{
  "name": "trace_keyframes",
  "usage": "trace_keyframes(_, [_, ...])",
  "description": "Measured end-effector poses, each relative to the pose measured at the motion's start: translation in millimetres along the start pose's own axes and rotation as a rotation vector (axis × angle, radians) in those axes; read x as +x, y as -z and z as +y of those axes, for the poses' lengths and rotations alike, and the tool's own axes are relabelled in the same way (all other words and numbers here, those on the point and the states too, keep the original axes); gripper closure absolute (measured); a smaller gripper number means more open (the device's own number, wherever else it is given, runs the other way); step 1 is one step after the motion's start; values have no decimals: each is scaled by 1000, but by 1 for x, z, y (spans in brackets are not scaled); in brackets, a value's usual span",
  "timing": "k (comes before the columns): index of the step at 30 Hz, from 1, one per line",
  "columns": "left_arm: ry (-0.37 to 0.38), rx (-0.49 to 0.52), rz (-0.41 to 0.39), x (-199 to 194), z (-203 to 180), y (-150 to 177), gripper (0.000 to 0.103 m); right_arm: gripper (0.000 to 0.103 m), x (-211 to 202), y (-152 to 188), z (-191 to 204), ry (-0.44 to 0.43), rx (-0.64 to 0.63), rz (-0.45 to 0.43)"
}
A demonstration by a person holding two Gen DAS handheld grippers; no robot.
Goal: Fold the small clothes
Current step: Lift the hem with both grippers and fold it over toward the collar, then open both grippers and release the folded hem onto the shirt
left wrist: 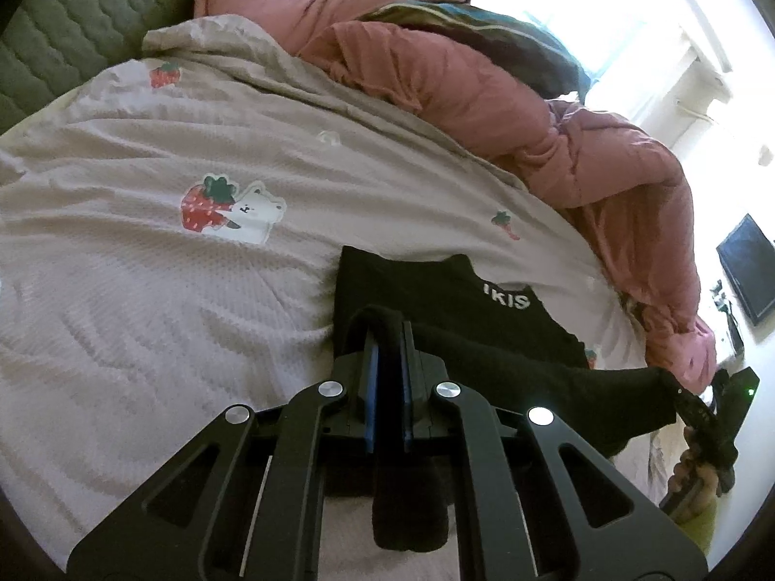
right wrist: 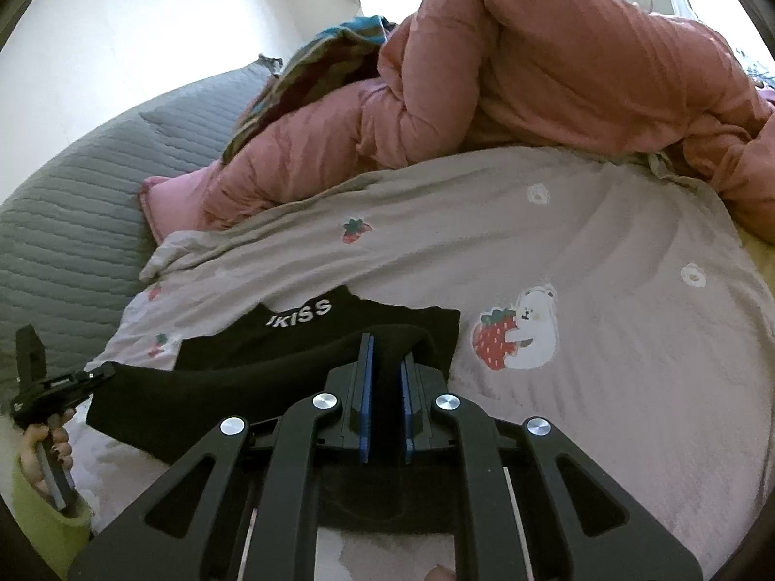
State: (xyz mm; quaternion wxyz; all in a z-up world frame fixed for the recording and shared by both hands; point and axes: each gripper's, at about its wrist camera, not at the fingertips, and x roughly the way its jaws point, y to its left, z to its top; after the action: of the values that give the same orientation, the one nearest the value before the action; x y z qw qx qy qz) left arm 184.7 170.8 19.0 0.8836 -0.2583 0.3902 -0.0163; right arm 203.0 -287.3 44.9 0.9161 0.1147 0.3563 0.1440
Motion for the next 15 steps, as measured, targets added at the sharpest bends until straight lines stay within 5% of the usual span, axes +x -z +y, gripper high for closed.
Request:
trace_keyframes(8, [-7, -29, 21, 33, 14, 0, 99, 92, 48, 7, -18, 34, 69, 76])
trace_keyframes(9, [-3, -27, 19, 34, 15, 0, 99, 89, 50, 9, -19, 38, 71, 85])
trace_keyframes(11, [-2, -17, 2, 32, 16, 3, 93, 61, 52, 13, -21, 52, 69, 86])
trace_keyframes(12, [-12, -14, -16, 30, 17, 3, 77, 48, 51, 14, -21, 62, 71, 80])
trace_keyframes(15, [-37, -6, -69, 19, 21, 2, 68, 49, 49, 16, -24, 77, 79, 76])
